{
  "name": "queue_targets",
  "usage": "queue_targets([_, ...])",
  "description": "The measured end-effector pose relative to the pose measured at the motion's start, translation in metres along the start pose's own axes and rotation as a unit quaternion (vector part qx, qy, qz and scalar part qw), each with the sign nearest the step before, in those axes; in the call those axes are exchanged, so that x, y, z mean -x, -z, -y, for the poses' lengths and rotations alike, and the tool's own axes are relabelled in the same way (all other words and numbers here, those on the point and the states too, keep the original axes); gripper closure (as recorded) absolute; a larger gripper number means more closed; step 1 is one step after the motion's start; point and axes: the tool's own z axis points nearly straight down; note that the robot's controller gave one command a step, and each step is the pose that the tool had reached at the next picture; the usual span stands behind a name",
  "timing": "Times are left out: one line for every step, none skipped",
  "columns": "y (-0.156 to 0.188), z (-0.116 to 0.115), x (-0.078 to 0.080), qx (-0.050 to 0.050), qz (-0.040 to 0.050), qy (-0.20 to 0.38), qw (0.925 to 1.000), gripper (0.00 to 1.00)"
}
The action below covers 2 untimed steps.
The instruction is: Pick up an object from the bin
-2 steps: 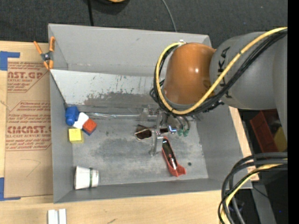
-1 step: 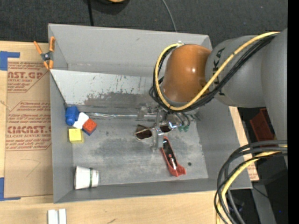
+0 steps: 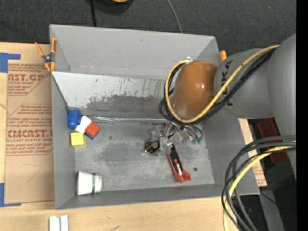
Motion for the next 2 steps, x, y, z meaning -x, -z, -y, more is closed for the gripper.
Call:
queue_targets([0.000, 0.000, 0.000, 0.000, 0.0000, 0.000, 1.0000, 1.00])
queue_targets([0.038, 0.006, 0.000, 0.001, -0.0019, 0.007, 1.0000, 1.00])
